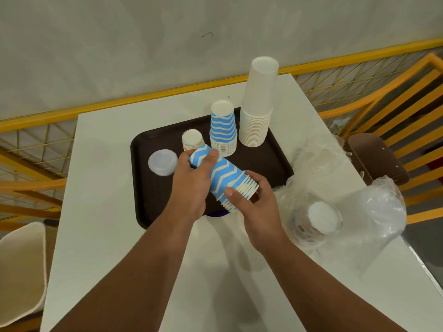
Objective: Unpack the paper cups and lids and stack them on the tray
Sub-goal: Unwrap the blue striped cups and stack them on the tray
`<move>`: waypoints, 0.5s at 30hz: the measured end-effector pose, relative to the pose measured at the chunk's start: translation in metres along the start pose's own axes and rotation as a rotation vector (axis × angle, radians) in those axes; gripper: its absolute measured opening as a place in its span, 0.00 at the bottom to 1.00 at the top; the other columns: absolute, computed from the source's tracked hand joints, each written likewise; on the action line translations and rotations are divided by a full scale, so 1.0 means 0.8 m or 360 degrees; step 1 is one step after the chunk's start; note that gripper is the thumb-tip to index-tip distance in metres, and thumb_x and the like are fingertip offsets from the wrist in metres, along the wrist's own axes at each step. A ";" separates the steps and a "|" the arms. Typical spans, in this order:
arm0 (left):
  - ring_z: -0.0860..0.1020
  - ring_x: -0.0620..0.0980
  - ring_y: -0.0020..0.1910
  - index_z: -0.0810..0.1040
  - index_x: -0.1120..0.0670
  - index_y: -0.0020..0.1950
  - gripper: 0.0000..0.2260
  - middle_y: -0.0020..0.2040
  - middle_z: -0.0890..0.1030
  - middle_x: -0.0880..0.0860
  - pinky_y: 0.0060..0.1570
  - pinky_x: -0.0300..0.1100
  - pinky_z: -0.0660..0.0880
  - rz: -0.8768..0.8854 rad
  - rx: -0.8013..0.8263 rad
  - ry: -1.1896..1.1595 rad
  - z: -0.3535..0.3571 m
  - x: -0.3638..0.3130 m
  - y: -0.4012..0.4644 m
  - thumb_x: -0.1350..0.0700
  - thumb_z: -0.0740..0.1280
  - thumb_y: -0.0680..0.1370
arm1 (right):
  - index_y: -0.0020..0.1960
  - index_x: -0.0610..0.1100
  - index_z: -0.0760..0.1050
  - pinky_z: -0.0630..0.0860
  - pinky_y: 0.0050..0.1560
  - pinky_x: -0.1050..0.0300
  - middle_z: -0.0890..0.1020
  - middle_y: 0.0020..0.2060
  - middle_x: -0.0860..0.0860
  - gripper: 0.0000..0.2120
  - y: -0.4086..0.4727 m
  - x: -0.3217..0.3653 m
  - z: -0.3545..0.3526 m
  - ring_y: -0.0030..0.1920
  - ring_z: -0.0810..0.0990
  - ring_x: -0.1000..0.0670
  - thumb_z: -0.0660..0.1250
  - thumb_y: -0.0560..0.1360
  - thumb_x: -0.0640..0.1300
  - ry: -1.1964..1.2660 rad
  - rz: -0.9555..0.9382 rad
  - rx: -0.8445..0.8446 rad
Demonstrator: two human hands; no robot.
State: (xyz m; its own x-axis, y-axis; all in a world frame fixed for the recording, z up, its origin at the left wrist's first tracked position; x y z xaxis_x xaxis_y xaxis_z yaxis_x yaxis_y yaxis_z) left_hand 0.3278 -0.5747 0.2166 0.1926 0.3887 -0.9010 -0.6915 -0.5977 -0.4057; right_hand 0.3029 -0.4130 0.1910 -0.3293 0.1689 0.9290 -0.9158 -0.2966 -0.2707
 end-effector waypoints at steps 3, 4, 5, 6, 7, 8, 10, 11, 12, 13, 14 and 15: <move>0.84 0.45 0.44 0.72 0.54 0.59 0.16 0.51 0.82 0.51 0.42 0.44 0.82 0.0135 -0.0135 0.0120 -0.006 -0.019 0.008 0.50 0.72 0.76 | 0.58 0.48 0.74 0.81 0.49 0.53 0.82 0.52 0.46 0.25 0.000 -0.004 -0.010 0.51 0.84 0.48 0.80 0.64 0.44 -0.0063 -0.0024 -0.0018; 0.83 0.43 0.42 0.71 0.53 0.56 0.15 0.48 0.80 0.49 0.40 0.39 0.80 0.0264 -0.0184 0.0207 -0.007 -0.039 0.012 0.51 0.73 0.75 | 0.58 0.49 0.74 0.81 0.49 0.52 0.82 0.52 0.46 0.25 0.000 -0.007 -0.015 0.52 0.83 0.47 0.79 0.64 0.45 -0.0042 -0.0009 -0.0041; 0.81 0.42 0.41 0.70 0.51 0.54 0.15 0.46 0.79 0.47 0.39 0.38 0.79 0.0425 -0.0215 0.0294 -0.005 -0.064 0.016 0.51 0.73 0.75 | 0.58 0.50 0.74 0.81 0.49 0.52 0.82 0.52 0.46 0.26 0.001 -0.011 -0.019 0.52 0.83 0.47 0.80 0.63 0.46 -0.0009 0.0015 -0.0064; 0.80 0.42 0.42 0.69 0.49 0.52 0.15 0.45 0.78 0.46 0.42 0.39 0.79 0.0607 -0.0213 0.0380 0.000 -0.092 0.020 0.51 0.74 0.73 | 0.57 0.50 0.74 0.81 0.49 0.52 0.82 0.53 0.46 0.27 0.000 -0.014 -0.022 0.53 0.83 0.47 0.81 0.62 0.48 0.0021 0.0041 -0.0080; 0.79 0.43 0.42 0.68 0.47 0.51 0.16 0.45 0.77 0.45 0.46 0.43 0.79 0.0789 -0.0176 0.0457 0.011 -0.120 0.024 0.50 0.74 0.72 | 0.58 0.50 0.74 0.81 0.48 0.53 0.82 0.53 0.47 0.28 0.000 -0.017 -0.023 0.53 0.83 0.47 0.81 0.62 0.49 0.0037 0.0059 -0.0088; 0.79 0.44 0.43 0.67 0.45 0.50 0.17 0.46 0.77 0.45 0.49 0.46 0.79 0.0955 -0.0117 0.0519 0.024 -0.145 0.025 0.49 0.75 0.71 | 0.58 0.50 0.73 0.81 0.48 0.55 0.81 0.54 0.47 0.28 0.000 -0.018 -0.024 0.53 0.84 0.48 0.80 0.61 0.49 0.0042 0.0073 -0.0094; 0.79 0.46 0.44 0.66 0.46 0.52 0.19 0.47 0.76 0.47 0.50 0.47 0.79 0.1209 -0.0002 0.0652 0.054 -0.178 0.033 0.50 0.74 0.71 | 0.59 0.50 0.73 0.81 0.47 0.57 0.81 0.54 0.48 0.28 -0.001 -0.020 -0.022 0.53 0.84 0.50 0.77 0.61 0.50 0.0049 0.0093 -0.0098; 0.78 0.47 0.44 0.65 0.47 0.52 0.20 0.49 0.76 0.49 0.49 0.45 0.78 0.1288 0.0033 0.0745 0.069 -0.188 0.038 0.50 0.74 0.71 | 0.60 0.50 0.72 0.80 0.47 0.58 0.81 0.54 0.49 0.28 -0.001 -0.021 -0.021 0.53 0.83 0.50 0.76 0.62 0.50 0.0049 0.0098 -0.0098; 0.78 0.48 0.46 0.65 0.48 0.53 0.20 0.50 0.76 0.50 0.49 0.44 0.78 0.1329 0.0060 0.0840 0.083 -0.192 0.046 0.50 0.74 0.71 | 0.60 0.49 0.72 0.80 0.47 0.58 0.81 0.54 0.49 0.29 -0.001 -0.022 -0.019 0.53 0.83 0.50 0.76 0.62 0.50 0.0051 0.0102 -0.0101; 0.78 0.49 0.47 0.64 0.48 0.53 0.21 0.51 0.76 0.51 0.49 0.43 0.78 0.1346 0.0084 0.0925 0.094 -0.191 0.056 0.50 0.74 0.71 | 0.61 0.49 0.72 0.81 0.47 0.57 0.81 0.55 0.49 0.29 0.000 -0.023 -0.018 0.54 0.83 0.50 0.76 0.62 0.50 0.0055 0.0107 -0.0105; 0.78 0.50 0.48 0.64 0.48 0.53 0.21 0.52 0.76 0.51 0.50 0.44 0.78 0.1329 0.0110 0.0994 0.101 -0.186 0.067 0.50 0.74 0.70 | 0.61 0.48 0.72 0.81 0.48 0.57 0.81 0.55 0.48 0.30 0.000 -0.024 -0.018 0.54 0.83 0.50 0.76 0.62 0.50 0.0066 0.0116 -0.0113; 0.78 0.51 0.49 0.64 0.48 0.53 0.21 0.52 0.76 0.52 0.51 0.47 0.78 0.1299 0.0143 0.1045 0.106 -0.176 0.078 0.49 0.75 0.70 | 0.61 0.48 0.72 0.81 0.48 0.57 0.81 0.55 0.48 0.30 0.000 -0.025 -0.019 0.54 0.83 0.50 0.77 0.62 0.49 0.0080 0.0121 -0.0124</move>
State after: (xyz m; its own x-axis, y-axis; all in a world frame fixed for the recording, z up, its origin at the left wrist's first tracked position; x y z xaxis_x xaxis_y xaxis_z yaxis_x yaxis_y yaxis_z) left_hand 0.1987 -0.6070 0.3312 -0.0342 -0.5813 -0.8130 -0.8252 -0.4425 0.3511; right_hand 0.3060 -0.4025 0.1686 -0.4076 0.1965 0.8917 -0.9023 -0.2366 -0.3603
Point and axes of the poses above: each hand's wrist, its own y-axis towards the middle knuckle, its own z-axis out of the palm, x = y × z, the point moved 10 cm from there along y, towards the middle knuckle
